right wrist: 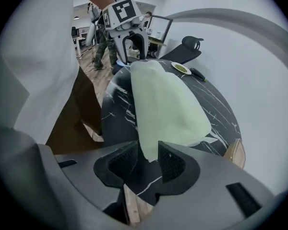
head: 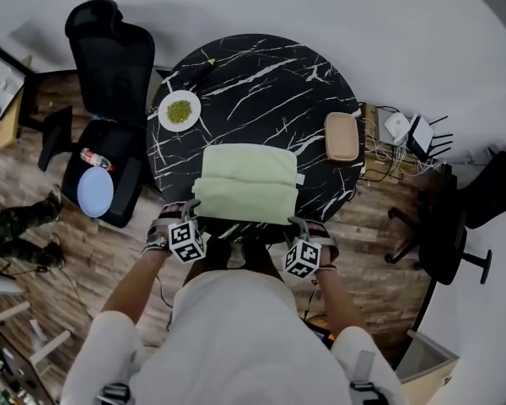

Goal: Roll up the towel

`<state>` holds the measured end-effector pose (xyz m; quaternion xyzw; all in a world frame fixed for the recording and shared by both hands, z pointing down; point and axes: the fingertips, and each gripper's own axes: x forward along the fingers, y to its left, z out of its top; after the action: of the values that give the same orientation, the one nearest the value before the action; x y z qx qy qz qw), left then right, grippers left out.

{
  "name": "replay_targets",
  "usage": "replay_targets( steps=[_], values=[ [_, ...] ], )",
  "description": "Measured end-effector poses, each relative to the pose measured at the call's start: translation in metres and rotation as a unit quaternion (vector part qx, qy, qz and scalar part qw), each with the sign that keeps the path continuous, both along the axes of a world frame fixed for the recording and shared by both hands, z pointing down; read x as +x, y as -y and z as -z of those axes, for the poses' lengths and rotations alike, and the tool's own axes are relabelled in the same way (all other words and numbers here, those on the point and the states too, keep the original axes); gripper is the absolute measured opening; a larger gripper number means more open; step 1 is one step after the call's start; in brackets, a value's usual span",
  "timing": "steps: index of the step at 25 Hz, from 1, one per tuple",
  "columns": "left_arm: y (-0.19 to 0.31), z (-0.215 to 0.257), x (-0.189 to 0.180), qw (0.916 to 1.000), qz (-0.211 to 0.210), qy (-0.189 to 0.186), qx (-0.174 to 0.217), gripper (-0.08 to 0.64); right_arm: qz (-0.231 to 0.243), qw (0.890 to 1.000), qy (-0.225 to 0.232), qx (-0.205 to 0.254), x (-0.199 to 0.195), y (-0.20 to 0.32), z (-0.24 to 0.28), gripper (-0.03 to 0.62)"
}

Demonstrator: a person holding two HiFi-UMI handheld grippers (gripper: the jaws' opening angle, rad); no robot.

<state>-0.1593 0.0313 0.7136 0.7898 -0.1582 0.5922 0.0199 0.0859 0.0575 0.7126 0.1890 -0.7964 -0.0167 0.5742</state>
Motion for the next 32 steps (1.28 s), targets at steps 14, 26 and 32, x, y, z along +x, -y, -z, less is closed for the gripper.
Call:
replay_targets(
  steps=[14,26,32],
  values=[
    [-0.001,-0.018,-0.002,0.9994,0.016,0.028,-0.009,0.040,-0.028,0.999,-0.018,-0.015,0.009,0.003,-0.009,0.014],
    [-0.050,0.039,-0.010,0.9979,0.009,0.005,-0.065,0.038,-0.063,0.991,0.048,-0.105,0.003,-0.048,0.062,0.014],
    [0.007,0.050,-0.005,0.9988,0.025,-0.004,-0.041,0.044,-0.099,0.991,0.060,-0.065,0.008,0.013,0.074,0.014]
  ],
)
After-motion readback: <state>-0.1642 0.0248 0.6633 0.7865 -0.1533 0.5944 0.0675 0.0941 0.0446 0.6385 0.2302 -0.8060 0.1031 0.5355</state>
